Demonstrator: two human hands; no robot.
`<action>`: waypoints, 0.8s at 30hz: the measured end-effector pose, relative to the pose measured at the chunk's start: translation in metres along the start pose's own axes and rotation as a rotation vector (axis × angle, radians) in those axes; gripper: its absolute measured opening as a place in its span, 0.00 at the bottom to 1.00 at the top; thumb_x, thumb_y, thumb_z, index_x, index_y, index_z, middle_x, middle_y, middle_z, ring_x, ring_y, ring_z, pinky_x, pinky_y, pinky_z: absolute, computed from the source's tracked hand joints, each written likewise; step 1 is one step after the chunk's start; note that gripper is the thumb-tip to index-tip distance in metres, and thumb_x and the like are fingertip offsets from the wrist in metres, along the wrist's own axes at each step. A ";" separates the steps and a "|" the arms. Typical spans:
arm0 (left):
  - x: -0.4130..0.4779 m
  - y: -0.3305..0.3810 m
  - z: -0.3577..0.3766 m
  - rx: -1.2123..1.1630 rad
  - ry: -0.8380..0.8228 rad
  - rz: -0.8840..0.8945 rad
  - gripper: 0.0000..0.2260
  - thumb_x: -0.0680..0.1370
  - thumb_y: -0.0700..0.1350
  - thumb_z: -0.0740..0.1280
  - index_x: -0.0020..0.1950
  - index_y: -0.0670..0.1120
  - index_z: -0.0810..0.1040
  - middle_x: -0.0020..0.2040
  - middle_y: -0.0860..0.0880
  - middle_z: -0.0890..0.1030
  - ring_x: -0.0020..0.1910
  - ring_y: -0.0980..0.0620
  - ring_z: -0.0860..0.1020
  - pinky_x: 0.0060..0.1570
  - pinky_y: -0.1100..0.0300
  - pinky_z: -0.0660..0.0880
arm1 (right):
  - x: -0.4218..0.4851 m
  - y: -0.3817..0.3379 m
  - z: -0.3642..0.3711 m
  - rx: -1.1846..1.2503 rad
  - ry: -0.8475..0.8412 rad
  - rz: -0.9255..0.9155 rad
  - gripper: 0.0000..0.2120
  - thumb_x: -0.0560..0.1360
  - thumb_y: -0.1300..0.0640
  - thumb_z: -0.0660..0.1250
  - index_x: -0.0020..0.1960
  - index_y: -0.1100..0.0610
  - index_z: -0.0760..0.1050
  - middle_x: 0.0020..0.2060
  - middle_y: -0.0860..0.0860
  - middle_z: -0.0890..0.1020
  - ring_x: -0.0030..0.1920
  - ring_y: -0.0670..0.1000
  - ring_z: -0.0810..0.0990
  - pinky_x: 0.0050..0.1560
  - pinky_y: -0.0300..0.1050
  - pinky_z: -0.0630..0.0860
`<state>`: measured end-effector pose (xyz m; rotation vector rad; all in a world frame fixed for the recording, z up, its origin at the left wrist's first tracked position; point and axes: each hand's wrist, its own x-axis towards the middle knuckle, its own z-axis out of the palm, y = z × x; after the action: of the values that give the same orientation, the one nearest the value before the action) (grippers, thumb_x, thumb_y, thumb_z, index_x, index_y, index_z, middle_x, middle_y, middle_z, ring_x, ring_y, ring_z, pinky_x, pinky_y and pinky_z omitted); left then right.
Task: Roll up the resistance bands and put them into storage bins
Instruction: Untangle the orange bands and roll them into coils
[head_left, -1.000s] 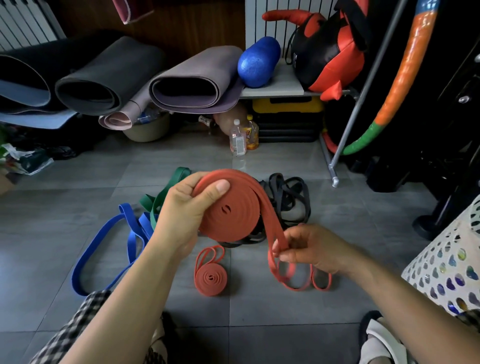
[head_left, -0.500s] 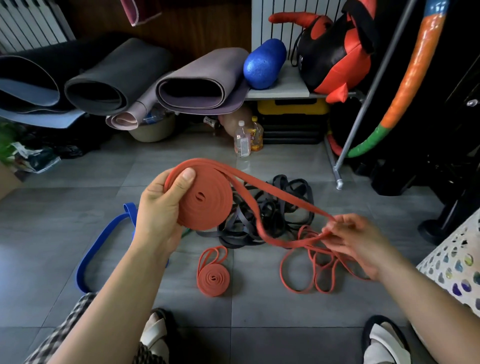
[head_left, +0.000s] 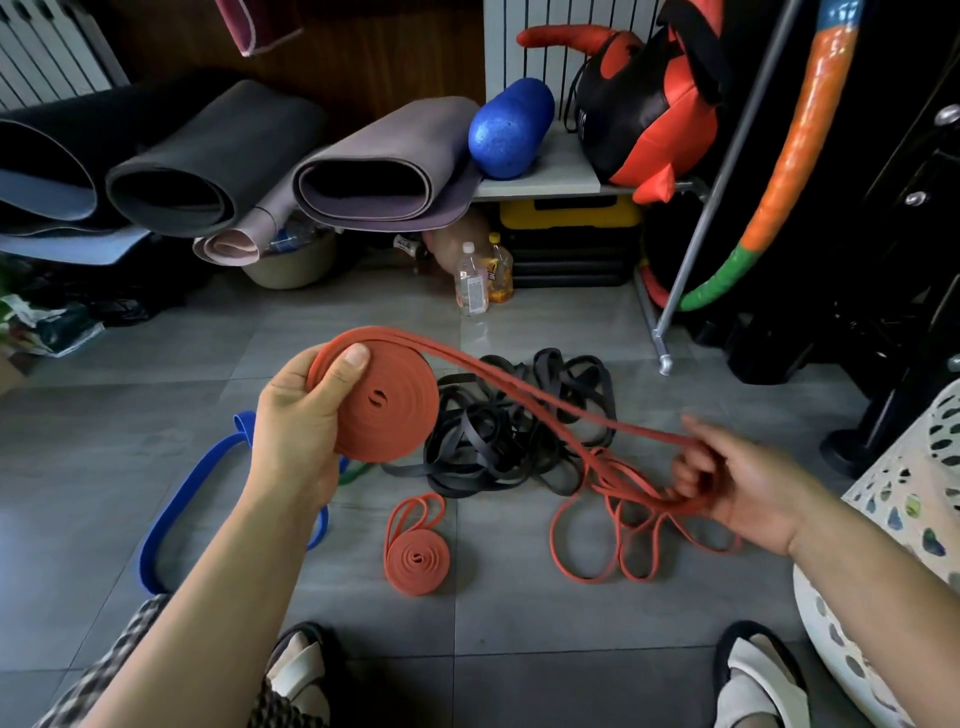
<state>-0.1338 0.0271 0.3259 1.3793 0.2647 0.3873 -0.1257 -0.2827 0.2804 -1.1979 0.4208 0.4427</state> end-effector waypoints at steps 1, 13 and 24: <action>-0.001 0.001 0.001 0.048 -0.017 0.042 0.03 0.74 0.42 0.67 0.44 0.50 0.78 0.35 0.56 0.82 0.36 0.61 0.80 0.34 0.69 0.76 | 0.003 0.003 -0.002 -0.088 0.066 -0.006 0.24 0.77 0.53 0.61 0.22 0.56 0.65 0.20 0.52 0.67 0.19 0.48 0.68 0.34 0.45 0.68; -0.026 -0.003 0.028 0.483 -0.551 0.309 0.12 0.69 0.39 0.73 0.41 0.57 0.78 0.38 0.66 0.81 0.38 0.67 0.78 0.41 0.75 0.71 | -0.020 0.008 0.084 -0.689 -0.350 -0.630 0.13 0.65 0.52 0.69 0.50 0.46 0.77 0.50 0.46 0.82 0.52 0.42 0.80 0.56 0.33 0.73; -0.022 0.003 0.025 0.261 -0.503 0.122 0.05 0.66 0.44 0.71 0.41 0.51 0.80 0.35 0.57 0.82 0.36 0.62 0.79 0.38 0.69 0.75 | -0.009 0.007 0.103 -0.533 -0.234 -0.681 0.11 0.59 0.51 0.71 0.41 0.51 0.80 0.37 0.46 0.83 0.41 0.44 0.82 0.48 0.35 0.77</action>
<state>-0.1439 -0.0037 0.3325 1.7041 -0.1911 0.0973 -0.1293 -0.1836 0.3115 -1.6859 -0.3366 0.0917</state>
